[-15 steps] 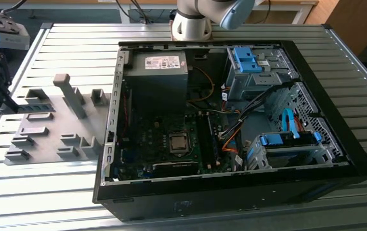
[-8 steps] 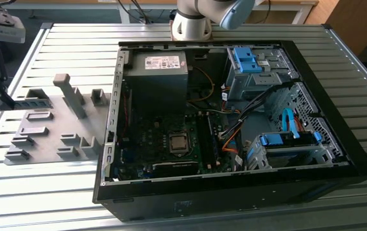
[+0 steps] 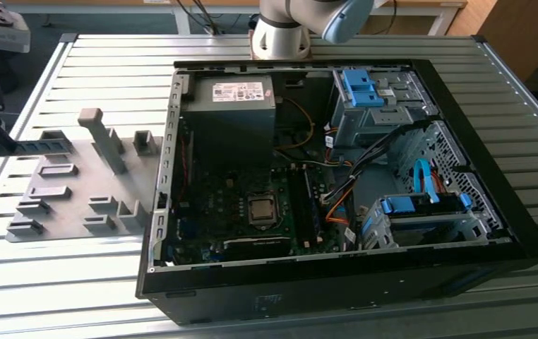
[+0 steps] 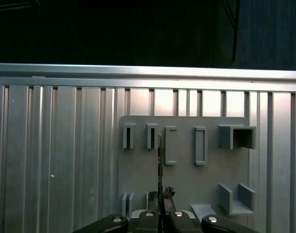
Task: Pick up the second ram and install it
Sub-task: 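Pick up the second ram and move it above second insertion slot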
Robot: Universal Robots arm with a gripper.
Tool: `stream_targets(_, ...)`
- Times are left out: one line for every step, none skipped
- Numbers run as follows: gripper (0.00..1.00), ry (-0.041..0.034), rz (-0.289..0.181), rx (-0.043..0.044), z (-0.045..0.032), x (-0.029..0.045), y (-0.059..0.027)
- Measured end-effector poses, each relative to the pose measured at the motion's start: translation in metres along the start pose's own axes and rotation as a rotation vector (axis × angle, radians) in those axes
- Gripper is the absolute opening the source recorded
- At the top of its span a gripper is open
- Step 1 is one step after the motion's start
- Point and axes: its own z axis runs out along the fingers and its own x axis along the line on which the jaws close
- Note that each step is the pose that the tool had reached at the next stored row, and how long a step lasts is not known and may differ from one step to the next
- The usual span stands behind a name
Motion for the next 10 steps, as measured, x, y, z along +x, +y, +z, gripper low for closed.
stream_targets(0.14, 0.0, 0.0, 0.0001, -0.0012, 0.0, 0.0)
stream_targets(0.14, 0.0, 0.0, 0.0, -0.0023, -0.0001, 0.0)
stream_targets(0.14, 0.0, 0.0, 0.0, -0.0034, -0.0001, 0.0)
stream_targets(0.14, 0.0, 0.0, 0.0001, -0.0047, -0.0001, 0.0001)
stream_targets(0.14, 0.0, 0.0, 0.0001, -0.0059, -0.0002, 0.0001)
stream_targets(0.14, -0.0001, 0.0, 0.0001, -0.0071, -0.0002, 0.0001)
stream_targets(0.14, 0.0, 0.0, 0.0, -0.0081, -0.0002, 0.0001)
stream_targets(0.14, 0.0, 0.0, 0.0, -0.0093, -0.0002, 0.0001)
stream_targets(0.14, 0.0, 0.0, 0.0, -0.0107, -0.0003, 0.0001)
stream_targets(0.14, 0.0, 0.0, 0.0001, -0.0121, -0.0003, 0.0001)
